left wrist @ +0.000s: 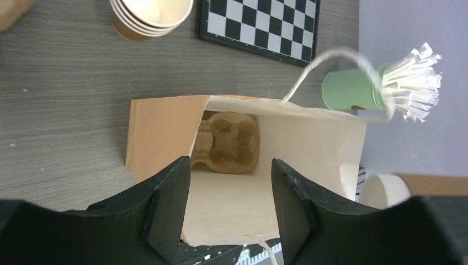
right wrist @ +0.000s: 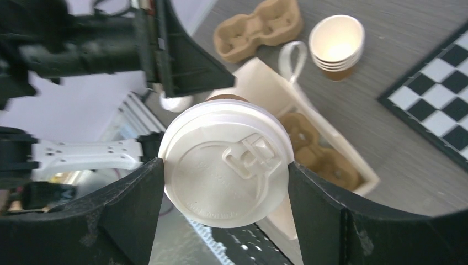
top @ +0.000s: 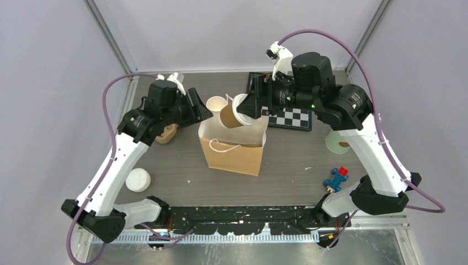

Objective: Pack the takeout coffee

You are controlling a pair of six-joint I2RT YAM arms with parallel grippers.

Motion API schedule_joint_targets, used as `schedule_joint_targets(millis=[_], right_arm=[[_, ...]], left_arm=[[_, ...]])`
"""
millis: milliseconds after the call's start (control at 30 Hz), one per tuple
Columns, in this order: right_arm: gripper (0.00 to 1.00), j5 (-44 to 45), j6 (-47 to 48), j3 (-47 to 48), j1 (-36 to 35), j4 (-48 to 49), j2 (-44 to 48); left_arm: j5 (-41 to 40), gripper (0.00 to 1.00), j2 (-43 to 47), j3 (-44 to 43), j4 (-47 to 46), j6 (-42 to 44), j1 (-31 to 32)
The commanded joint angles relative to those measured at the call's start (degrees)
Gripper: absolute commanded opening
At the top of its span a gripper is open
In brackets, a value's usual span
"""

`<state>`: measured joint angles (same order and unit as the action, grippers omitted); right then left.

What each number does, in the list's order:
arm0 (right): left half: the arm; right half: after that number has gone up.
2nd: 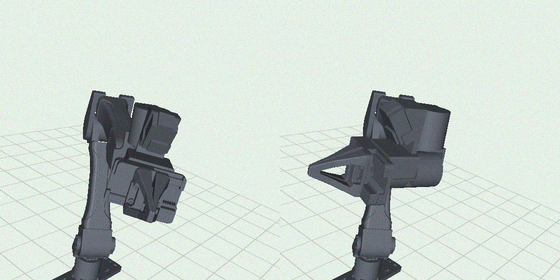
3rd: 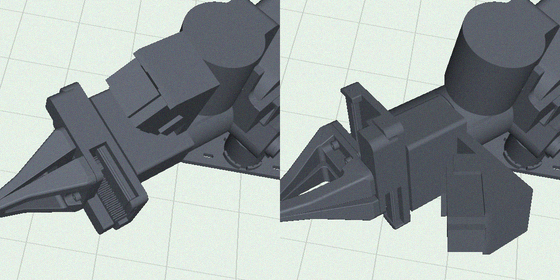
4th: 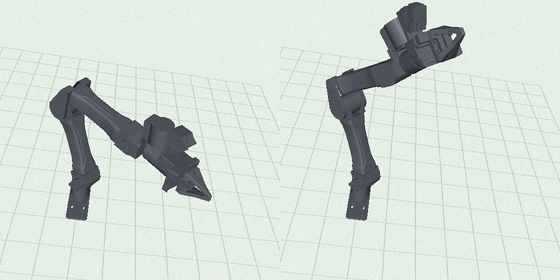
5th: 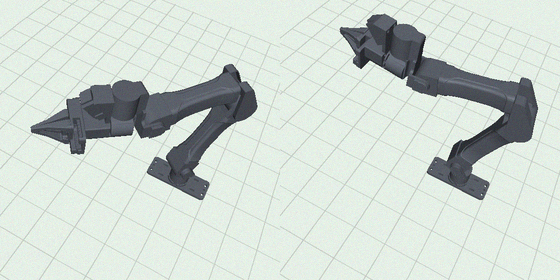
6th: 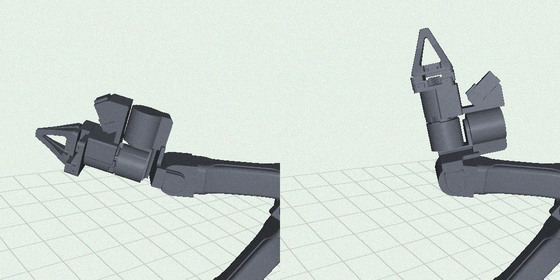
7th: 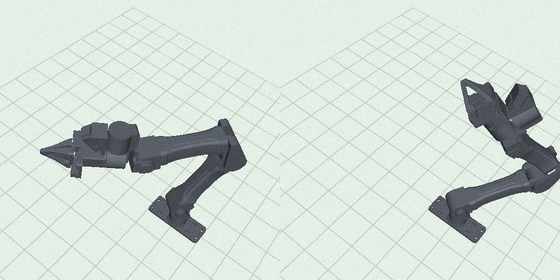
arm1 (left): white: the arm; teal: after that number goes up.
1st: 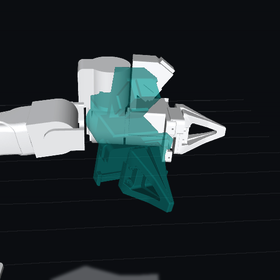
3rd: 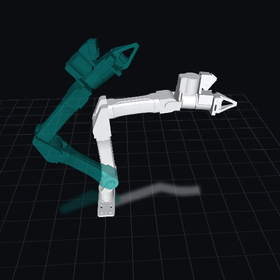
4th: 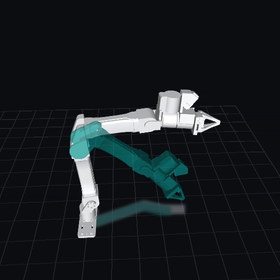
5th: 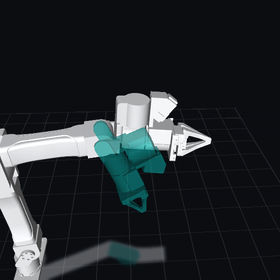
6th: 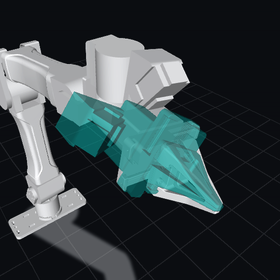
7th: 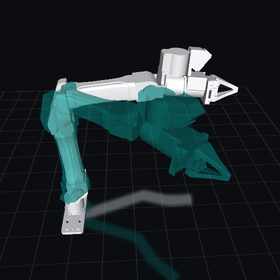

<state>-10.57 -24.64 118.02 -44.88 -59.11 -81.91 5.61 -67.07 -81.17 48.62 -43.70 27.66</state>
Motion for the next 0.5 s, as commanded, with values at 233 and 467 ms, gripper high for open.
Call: schedule_joint_targets(millis=[233, 467], right_arm=[[0.76, 4.59, 17.2, 1.72, -0.12, -10.26, -3.08], [0.75, 5.87, 22.22, -0.27, -1.83, -6.72, -6.09]], left_arm=[[-0.34, 0.6, -2.65, -6.76, 8.21, 4.34, -3.12], [2.95, 0.6, -4.3, -5.32, 7.22, 8.19, -4.48]])
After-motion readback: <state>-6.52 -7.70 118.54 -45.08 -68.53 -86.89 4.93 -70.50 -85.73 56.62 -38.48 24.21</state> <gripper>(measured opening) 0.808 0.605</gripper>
